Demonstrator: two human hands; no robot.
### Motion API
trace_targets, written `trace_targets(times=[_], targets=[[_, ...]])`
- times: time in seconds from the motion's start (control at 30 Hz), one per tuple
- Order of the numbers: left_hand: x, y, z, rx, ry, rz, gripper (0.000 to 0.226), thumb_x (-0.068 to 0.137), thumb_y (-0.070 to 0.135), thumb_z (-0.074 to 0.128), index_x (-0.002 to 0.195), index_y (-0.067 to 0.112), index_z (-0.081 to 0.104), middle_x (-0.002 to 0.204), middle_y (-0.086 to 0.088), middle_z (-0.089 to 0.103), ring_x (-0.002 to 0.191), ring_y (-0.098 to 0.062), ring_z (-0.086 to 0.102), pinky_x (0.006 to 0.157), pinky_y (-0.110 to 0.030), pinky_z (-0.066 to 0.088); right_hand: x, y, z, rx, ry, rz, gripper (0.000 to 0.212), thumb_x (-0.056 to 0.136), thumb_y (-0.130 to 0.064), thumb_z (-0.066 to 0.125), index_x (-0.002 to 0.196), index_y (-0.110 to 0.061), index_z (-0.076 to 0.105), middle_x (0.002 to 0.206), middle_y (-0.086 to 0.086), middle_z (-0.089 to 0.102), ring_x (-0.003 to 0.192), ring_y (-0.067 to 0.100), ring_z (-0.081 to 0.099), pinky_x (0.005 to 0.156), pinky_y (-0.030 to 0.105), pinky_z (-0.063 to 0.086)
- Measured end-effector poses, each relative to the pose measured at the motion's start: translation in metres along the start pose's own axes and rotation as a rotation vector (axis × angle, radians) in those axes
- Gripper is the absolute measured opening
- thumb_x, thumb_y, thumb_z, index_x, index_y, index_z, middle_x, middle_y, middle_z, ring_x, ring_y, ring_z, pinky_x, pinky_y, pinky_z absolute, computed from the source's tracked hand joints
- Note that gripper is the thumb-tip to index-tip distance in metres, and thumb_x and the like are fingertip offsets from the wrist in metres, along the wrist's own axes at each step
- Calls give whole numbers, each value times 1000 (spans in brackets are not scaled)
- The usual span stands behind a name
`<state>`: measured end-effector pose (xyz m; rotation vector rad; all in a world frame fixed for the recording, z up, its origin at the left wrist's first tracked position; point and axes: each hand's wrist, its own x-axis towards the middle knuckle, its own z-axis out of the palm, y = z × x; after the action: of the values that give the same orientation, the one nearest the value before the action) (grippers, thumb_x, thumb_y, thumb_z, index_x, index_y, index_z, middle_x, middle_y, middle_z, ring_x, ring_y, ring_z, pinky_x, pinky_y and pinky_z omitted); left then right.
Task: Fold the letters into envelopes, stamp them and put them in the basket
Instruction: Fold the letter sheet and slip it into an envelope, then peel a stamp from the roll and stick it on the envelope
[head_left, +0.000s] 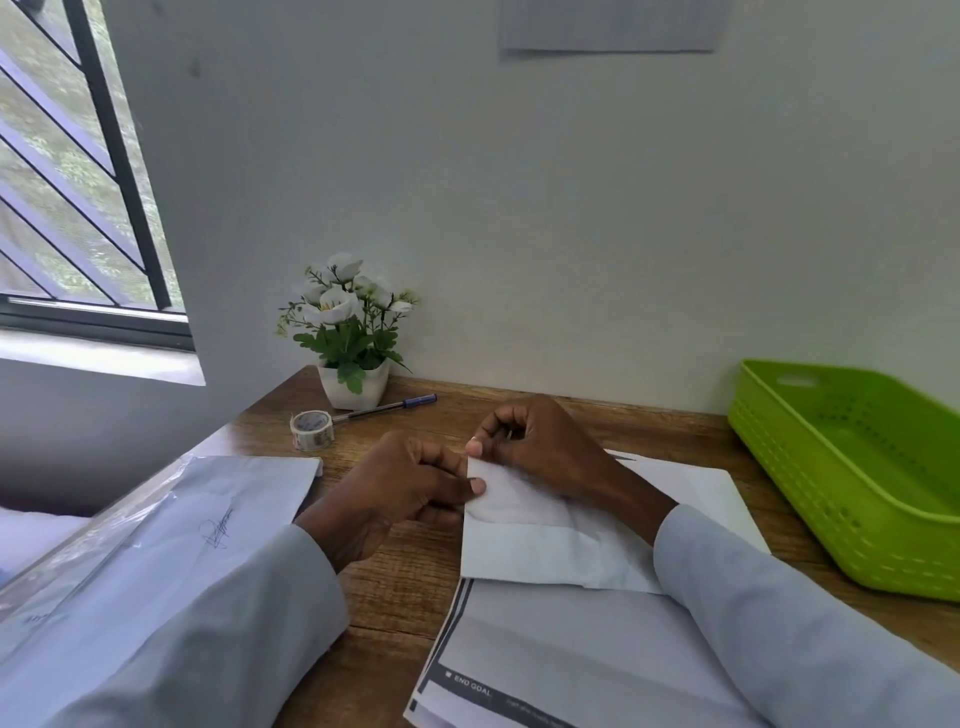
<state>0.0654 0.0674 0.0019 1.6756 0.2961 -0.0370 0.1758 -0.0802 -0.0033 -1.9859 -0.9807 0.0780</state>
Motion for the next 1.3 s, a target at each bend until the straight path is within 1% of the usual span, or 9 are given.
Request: trace_targets(times=[0.2,0.4,0.53,0.7,0.83,0.93,1.07,1.17,1.3], targets=[[-2,3,-5,111,-131,-82,24,73,-3,79,94,-6,69,85,-14,76,73,-20,73,58,-24,59,0,5,5,-38,176,-4,12,81,-26,77,76,-16,74,73,-7,70,63,3,56,65,31,49],[-3,3,-7,262,-167,-135,44,70,-2,82,108,4,63,93,-18,74,70,-20,70,53,-23,57,-21,11,28,-279,195,-122,13,89,-32,67,92,-21,74,86,-7,72,77,8,61,68,28,49],[-3,4,-8,322,-180,-146,57,71,0,82,118,11,51,75,-13,73,57,-16,69,50,-23,56,-21,12,29,-414,203,-186,25,91,-35,64,108,-19,71,102,-5,71,90,10,60,74,25,47],[-1,8,-22,375,-158,-45,21,81,7,76,99,1,68,78,-14,74,58,-14,68,57,-23,58,-4,-5,21,-372,148,-206,23,89,-38,66,103,-21,71,98,-9,69,86,6,60,72,27,49],[-2,11,-46,331,51,86,6,86,0,68,82,1,72,72,-12,73,57,-14,68,57,-23,58,26,-27,25,-337,117,-222,20,86,-39,69,97,-22,73,92,-10,70,82,6,63,69,27,51],[1,6,-72,341,412,198,14,84,-1,67,72,5,73,67,-10,73,53,-15,67,55,-24,57,51,-38,43,-342,79,-214,15,84,-35,71,94,-24,74,89,-12,71,79,4,63,69,25,51],[11,-13,-106,305,789,202,11,75,8,69,79,15,76,75,-5,73,75,-27,70,71,-38,60,78,-41,80,-368,-24,-178,17,82,-28,73,98,-23,74,95,-6,73,81,7,63,67,21,48],[12,-23,-111,312,845,183,24,77,9,71,100,16,74,99,-5,73,90,-25,66,77,-29,50,90,-37,106,-330,-37,-157,27,81,-21,74,108,-20,72,101,-4,72,83,5,60,67,14,44],[19,-30,-114,431,801,153,48,82,14,71,128,22,60,130,-2,63,118,-26,57,93,-29,42,95,-34,124,-224,-48,-115,34,80,-18,72,114,-21,69,103,-7,72,88,2,63,78,20,53]])
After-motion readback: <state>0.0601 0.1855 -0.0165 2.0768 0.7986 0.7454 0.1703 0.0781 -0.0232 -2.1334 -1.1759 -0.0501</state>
